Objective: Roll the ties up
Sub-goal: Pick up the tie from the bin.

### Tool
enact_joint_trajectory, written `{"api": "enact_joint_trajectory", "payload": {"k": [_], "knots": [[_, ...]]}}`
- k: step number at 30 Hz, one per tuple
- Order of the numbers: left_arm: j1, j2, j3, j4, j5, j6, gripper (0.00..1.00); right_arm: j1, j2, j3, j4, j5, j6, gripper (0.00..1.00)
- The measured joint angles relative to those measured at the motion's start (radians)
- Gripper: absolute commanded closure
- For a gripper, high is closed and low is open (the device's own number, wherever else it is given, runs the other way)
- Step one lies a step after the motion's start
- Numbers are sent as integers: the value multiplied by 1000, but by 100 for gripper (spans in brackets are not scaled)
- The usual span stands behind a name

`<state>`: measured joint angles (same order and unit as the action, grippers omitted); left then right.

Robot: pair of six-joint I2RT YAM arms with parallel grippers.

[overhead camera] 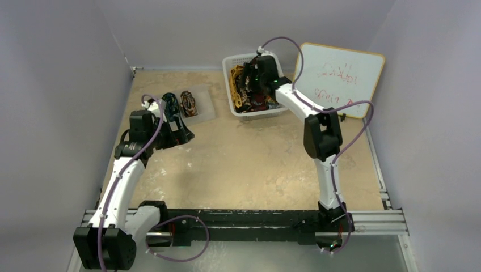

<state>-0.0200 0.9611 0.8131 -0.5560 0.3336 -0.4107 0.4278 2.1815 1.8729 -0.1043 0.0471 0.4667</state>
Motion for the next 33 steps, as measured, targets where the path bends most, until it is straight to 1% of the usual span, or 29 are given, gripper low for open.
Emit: {"api": "enact_joint_trajectory", "payload": {"k": [5, 7, 11, 14, 16, 20, 23, 25, 29, 32, 33], "knots": [[0, -3, 0, -3, -2, -2, 0, 85, 82, 123, -34, 11, -15, 18], [0, -5, -3, -3, -4, -2, 0, 114, 102, 157, -34, 7, -15, 20], [0, -6, -6, -6, -5, -6, 0, 132, 132, 194, -34, -5, -14, 23], [0, -6, -7, -6, -5, -13, 0, 123, 146, 198, -35, -15, -15, 27], [0, -6, -7, -6, -5, -16, 0, 114, 158, 207, -42, -19, -15, 31], [0, -6, -8, -6, -5, -16, 0, 105, 172, 207, -51, -25, -21, 44], [0, -6, -8, -6, -1, -16, 0, 100, 176, 207, -48, -49, -21, 49], [0, -6, -8, -6, 0, -16, 0, 96, 176, 207, -47, -67, -18, 55], [0, -6, -8, -6, 0, -16, 0, 89, 176, 201, -26, -105, -5, 56], [0, -6, -8, -6, 0, -16, 0, 84, 177, 199, -21, -119, 1, 52], [0, -6, -8, -6, 0, -16, 0, 83, 178, 199, -19, -121, 3, 54]]}}
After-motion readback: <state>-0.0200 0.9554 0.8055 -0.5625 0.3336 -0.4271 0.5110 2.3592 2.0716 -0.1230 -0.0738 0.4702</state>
